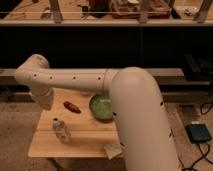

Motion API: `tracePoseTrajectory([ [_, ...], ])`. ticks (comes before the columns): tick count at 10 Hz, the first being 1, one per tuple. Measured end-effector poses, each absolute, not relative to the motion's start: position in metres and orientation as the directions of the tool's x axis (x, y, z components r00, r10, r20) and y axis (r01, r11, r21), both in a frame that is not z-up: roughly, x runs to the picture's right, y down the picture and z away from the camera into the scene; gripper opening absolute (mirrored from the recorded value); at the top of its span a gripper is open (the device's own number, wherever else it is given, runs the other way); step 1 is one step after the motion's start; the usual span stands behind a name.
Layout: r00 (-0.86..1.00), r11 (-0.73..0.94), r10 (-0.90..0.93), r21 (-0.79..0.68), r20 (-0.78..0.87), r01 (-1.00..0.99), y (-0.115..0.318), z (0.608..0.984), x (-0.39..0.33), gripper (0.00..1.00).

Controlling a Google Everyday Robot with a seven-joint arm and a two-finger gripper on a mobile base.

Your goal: Knock the bottle over

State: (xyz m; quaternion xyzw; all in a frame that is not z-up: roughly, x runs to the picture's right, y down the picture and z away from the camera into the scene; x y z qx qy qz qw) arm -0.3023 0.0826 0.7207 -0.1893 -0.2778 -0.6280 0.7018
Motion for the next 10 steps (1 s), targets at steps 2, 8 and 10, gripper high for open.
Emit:
tracePoseTrajectory([
  [2,0.002,0.11,-0.768,0.129,0.641,0.986,0.092,0.713,-0.311,0.0],
  [8,-0.151,-0.023,-0.505,0.161,0.85,0.987,0.149,0.696,-0.326,0.13],
  [10,-0.168,-0.008,-0.41,0.181,0.896,0.983,0.133,0.686,-0.318,0.14],
])
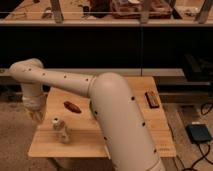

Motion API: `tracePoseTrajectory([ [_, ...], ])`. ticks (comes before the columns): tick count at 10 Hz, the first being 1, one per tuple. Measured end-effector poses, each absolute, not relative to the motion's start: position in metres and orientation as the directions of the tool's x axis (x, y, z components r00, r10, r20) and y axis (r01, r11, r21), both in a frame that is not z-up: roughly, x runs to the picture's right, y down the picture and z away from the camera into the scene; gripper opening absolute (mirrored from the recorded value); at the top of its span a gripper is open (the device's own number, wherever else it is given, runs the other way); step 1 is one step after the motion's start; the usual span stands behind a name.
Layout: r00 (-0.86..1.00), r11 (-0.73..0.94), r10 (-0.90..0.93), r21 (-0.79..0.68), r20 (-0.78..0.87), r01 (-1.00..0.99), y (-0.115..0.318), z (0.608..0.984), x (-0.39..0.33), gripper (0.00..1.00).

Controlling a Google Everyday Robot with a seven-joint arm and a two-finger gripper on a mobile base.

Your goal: Knock the bottle over

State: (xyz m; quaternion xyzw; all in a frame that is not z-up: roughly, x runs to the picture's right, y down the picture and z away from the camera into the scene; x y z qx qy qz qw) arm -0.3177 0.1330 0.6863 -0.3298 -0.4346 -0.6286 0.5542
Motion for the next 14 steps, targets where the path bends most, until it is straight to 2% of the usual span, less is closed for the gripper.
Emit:
tracePoseTrajectory([
  [2,-0.151,0.003,-0.435,0.169,0.887,0.986,0.126,0.685,-0.317,0.13],
  [3,-0.145,-0.007,-0.564,0.171,0.813,0.985,0.154,0.691,-0.344,0.13],
  [4,-0.106,0.02,-0.522,0.136,0.847,0.99,0.155,0.706,-0.307,0.13],
  [7,-0.135,0.02,-0.411,0.157,0.902,0.987,0.158,0.703,-0.288,0.13],
  [10,-0.054,0.082,-0.481,0.105,0.875,0.991,0.168,0.71,-0.26,0.13],
  [12,-0.013,0.121,-0.461,0.078,0.887,0.99,0.178,0.717,-0.24,0.13],
  [14,0.056,0.175,-0.466,0.03,0.883,0.984,0.173,0.714,-0.192,0.13],
])
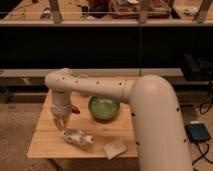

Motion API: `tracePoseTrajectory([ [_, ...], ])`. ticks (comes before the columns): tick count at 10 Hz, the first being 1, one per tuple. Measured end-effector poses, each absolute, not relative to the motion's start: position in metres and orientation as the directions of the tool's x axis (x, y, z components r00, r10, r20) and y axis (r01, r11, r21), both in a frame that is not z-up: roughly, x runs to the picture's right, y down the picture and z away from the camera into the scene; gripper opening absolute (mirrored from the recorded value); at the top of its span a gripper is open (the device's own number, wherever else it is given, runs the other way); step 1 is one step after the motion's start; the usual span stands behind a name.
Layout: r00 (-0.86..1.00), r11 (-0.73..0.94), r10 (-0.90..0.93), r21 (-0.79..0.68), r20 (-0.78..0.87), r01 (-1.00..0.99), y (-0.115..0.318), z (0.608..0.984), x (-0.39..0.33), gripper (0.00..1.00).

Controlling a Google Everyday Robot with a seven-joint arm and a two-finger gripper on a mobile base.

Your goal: Knock the bottle over

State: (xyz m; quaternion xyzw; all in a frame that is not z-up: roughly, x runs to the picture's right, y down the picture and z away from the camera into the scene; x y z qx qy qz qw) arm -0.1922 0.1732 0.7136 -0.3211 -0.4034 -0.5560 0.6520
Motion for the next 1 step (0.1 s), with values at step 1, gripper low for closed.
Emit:
tracePoseTrajectory([
  [1,0.087,0.198,-0.469,0.009,0.879,0.98,0.1705,0.7108,-0.1741,0.13],
])
